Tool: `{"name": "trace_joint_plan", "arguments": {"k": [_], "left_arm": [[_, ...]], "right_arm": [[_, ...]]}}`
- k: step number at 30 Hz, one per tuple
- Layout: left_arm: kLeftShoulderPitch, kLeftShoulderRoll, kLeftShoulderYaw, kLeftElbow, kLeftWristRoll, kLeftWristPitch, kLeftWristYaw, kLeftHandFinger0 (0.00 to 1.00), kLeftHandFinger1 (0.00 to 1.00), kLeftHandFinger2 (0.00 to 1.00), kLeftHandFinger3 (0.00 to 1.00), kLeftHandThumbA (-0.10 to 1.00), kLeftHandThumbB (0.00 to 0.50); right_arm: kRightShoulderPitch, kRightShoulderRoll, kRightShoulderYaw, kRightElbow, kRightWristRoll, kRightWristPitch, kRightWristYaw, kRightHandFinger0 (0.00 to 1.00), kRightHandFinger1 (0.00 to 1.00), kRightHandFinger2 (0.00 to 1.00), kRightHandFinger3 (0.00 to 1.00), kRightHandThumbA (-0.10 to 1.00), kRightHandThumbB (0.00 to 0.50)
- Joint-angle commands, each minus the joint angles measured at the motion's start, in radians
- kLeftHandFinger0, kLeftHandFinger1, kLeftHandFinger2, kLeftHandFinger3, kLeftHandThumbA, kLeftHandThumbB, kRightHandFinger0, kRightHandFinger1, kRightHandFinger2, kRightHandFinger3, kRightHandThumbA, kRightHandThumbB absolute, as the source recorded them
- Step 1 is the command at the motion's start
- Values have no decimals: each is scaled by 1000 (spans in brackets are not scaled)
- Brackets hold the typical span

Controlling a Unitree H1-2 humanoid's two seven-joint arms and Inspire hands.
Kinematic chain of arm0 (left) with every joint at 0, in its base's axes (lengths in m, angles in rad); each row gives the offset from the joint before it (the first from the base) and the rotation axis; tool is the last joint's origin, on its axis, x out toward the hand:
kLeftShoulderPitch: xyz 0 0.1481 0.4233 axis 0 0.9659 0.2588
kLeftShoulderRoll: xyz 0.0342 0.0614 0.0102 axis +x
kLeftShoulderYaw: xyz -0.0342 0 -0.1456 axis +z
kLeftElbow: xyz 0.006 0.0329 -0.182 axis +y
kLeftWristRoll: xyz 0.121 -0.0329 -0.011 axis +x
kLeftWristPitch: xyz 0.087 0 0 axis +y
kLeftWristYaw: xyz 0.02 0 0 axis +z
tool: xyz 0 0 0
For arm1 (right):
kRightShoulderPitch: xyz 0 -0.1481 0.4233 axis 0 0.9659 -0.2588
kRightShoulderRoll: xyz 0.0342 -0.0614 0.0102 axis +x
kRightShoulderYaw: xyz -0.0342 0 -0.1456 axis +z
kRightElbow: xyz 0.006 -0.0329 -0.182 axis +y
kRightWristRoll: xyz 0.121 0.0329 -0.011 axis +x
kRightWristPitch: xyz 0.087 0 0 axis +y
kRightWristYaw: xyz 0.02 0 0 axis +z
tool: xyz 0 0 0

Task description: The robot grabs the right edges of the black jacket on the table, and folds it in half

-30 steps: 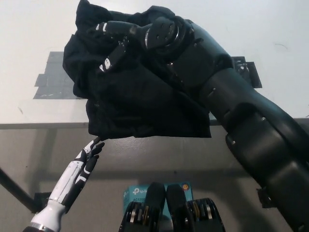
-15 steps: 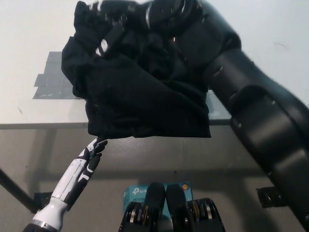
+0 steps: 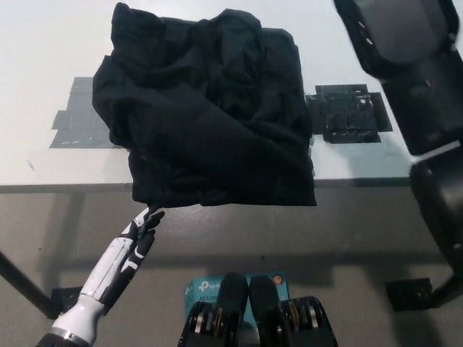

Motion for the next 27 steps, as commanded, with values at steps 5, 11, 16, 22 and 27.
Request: {"name": "trace_joint_plan", "arguments": {"k": [5,11,16,22,27], "left_arm": [[-73,7,66,24,-71,-36,15,1000,1000,1000,1000,1000,230],[-50,-7,72,55,-66,-68,34,1000,1000,1000,1000,1000,175],[-27,-6,71,72,-80,-80,25,1000,1000,1000,1000,1000,154],[30,-6,62,69,-71,-93,22,1000,1000,1000,1000,1000,118],[76,-8,56,58,-75,-88,12,1000,1000,1000,1000,1000,134]], "right_arm": [[429,-246,-424,-1016,213,167,-79,1000,1000,1000,1000,1000,427],[742,-240,-454,-1259,313,68,-76,1000,1000,1000,1000,1000,410],[1008,-156,-452,-1342,354,-46,-121,1000,1000,1000,1000,1000,405],[1235,-49,-394,-1417,422,-70,-159,1000,1000,1000,1000,1000,486],[1369,-3,-382,-1295,402,-126,-129,1000,1000,1000,1000,1000,385]]}}
